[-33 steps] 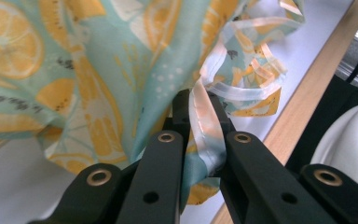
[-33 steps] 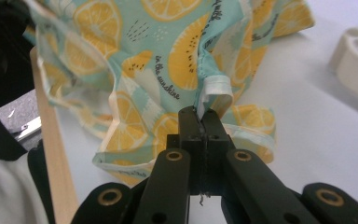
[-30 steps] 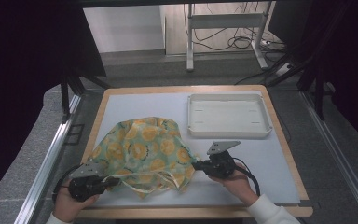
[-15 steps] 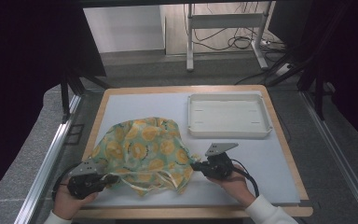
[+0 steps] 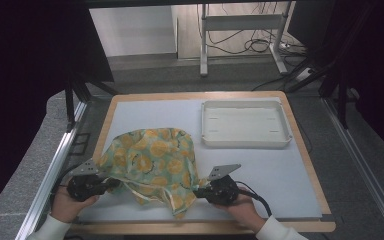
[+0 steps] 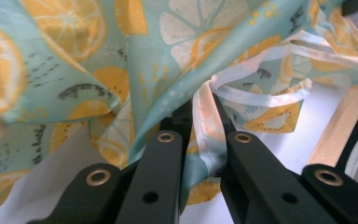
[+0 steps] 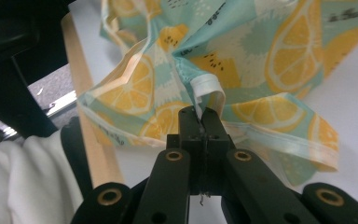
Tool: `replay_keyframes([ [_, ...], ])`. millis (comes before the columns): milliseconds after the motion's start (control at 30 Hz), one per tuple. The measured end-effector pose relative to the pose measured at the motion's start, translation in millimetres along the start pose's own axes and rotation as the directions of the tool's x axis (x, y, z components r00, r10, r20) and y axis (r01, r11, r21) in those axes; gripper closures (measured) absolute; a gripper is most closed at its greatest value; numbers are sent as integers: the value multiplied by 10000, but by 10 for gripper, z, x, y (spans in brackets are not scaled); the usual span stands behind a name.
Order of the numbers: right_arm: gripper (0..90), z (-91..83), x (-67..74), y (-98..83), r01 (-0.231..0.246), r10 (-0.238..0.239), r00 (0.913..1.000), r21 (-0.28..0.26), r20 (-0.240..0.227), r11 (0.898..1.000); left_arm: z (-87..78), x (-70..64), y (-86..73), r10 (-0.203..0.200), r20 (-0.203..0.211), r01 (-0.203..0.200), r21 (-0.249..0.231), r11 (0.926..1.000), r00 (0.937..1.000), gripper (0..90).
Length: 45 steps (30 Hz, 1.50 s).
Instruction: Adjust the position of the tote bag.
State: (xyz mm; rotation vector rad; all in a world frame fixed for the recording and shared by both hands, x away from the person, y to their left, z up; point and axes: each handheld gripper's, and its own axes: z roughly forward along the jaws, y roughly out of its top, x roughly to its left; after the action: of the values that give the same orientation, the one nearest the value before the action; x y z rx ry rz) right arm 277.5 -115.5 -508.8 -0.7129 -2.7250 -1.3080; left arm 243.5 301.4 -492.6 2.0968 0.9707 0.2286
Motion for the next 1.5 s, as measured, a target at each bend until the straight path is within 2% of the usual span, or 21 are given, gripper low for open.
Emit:
replay_keyframes([
  [133,895,31,30,-7,114,-114,9999,45,-35,9999,-2,-9,-31,-36,72,37,-94,9999,10000,870],
  [400,894,24,5,-15,98,-98,9999,5,108,10000,10,-37,-64,-25,169,26,-111,9999,9999,869],
  [633,893,11,0,-14,41,-39,9999,-86,128,10000,19,-13,-38,6,105,-5,-66,10000,9999,869],
  [800,893,49,18,7,-69,68,10000,-186,-50,9998,23,58,62,94,8,-94,-10,10000,10000,868],
  [933,892,100,60,5,35,-36,9999,-53,-108,10000,63,88,106,81,70,-81,3,10000,9999,867],
  [1067,892,107,47,-4,21,-21,9999,-18,-112,10000,99,82,73,100,177,-100,-1,9999,9998,867],
  [1333,891,99,39,-7,17,-17,10000,-11,-41,10000,93,62,6,-183,77,185,-154,9997,9998,862],
  [1500,891,111,90,9,2,-3,9999,-68,-160,10000,88,114,-7,-823,-433,813,-247,9964,9957,858],
])
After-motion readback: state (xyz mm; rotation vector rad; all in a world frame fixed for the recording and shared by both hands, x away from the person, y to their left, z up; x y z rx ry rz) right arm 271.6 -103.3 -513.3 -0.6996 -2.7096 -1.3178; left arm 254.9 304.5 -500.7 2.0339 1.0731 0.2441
